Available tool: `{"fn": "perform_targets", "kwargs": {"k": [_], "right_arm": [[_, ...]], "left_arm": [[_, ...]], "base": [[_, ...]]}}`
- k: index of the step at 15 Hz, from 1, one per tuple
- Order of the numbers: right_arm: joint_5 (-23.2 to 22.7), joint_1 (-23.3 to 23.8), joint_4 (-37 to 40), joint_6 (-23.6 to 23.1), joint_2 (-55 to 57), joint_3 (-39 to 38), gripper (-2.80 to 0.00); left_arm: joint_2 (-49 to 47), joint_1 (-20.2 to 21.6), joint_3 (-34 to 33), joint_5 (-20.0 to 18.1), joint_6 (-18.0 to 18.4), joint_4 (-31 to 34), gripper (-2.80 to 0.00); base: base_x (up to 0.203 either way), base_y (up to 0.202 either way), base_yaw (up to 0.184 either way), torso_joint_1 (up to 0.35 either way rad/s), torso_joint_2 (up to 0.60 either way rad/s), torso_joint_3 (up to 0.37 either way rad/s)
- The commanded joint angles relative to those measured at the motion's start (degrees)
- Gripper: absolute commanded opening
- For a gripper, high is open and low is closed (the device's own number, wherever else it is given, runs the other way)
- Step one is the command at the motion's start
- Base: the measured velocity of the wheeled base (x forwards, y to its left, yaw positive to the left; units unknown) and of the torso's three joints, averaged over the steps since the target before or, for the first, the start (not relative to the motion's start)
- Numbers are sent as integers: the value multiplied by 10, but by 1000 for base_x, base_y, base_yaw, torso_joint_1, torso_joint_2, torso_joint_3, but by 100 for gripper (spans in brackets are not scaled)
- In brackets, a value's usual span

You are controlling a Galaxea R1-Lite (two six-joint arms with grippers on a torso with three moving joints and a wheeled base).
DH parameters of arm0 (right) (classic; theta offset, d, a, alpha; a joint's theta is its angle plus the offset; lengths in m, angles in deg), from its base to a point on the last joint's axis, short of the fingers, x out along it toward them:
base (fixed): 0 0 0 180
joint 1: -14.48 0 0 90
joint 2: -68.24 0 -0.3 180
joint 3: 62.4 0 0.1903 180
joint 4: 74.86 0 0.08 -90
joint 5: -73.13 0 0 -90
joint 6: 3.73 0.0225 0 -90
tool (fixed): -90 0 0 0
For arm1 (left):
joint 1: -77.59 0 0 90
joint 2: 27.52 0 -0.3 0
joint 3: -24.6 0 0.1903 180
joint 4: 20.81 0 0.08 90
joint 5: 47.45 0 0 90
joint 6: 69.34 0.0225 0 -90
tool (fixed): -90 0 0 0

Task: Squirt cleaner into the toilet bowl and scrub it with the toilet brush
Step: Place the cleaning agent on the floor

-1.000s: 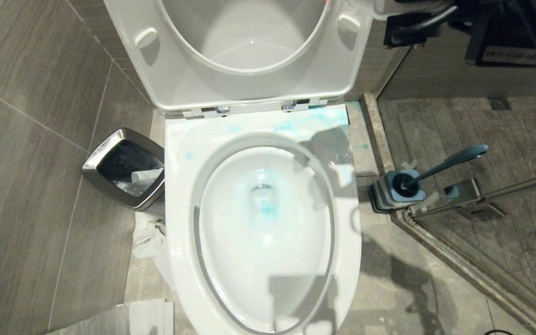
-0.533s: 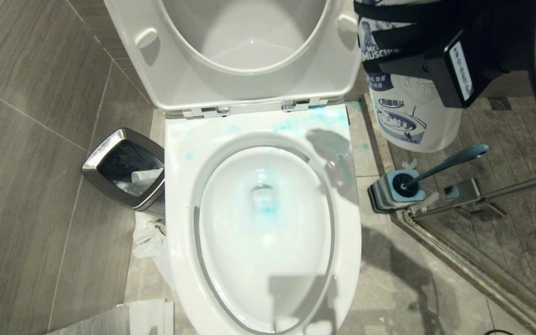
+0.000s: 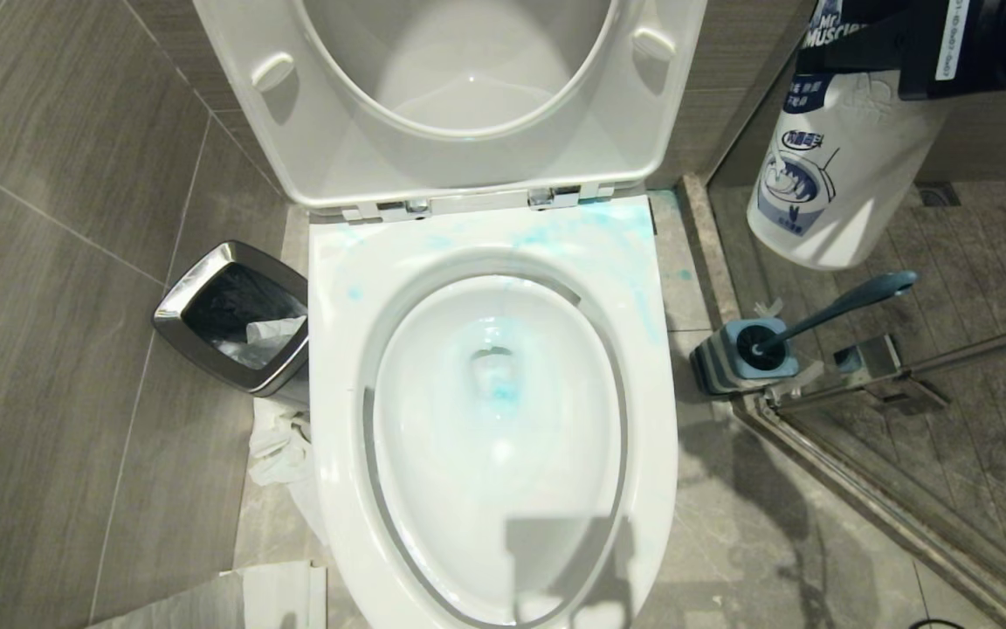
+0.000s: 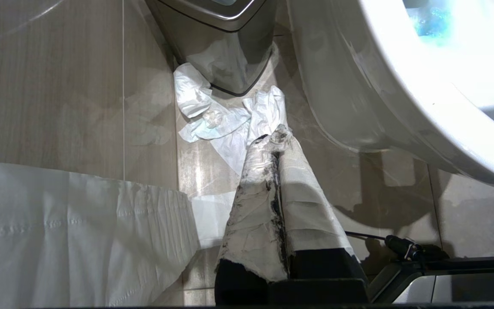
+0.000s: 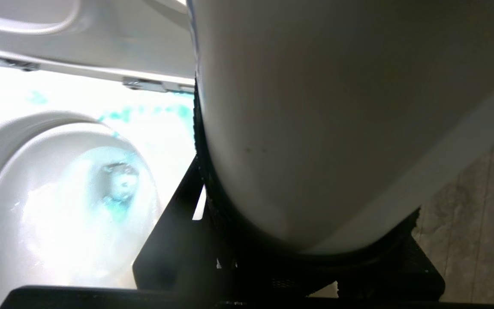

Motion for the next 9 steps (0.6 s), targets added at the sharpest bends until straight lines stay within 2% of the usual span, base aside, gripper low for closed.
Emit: {"fn": "perform_targets", "kwargs": {"k": [1,4,6,9], "right_arm": [[-9,38,-74,-22,-4,-62,-280],[-75,86,-206,-75,-8,-156,-280],[-94,113,-305,-85,-1,-214,-280],[-140,162,-504,-88,20,-296,-280]], "left_arm": [[-1,0,0,0,0,0,-280],[-1,0,0,0,0,0,-280],[-1,0,0,0,0,0,-280],[-1,0,0,0,0,0,-280]], "base": [[0,0,0,0,0,0],[0,0,0,0,0,0],[0,0,0,0,0,0],[0,0,0,0,0,0]]}}
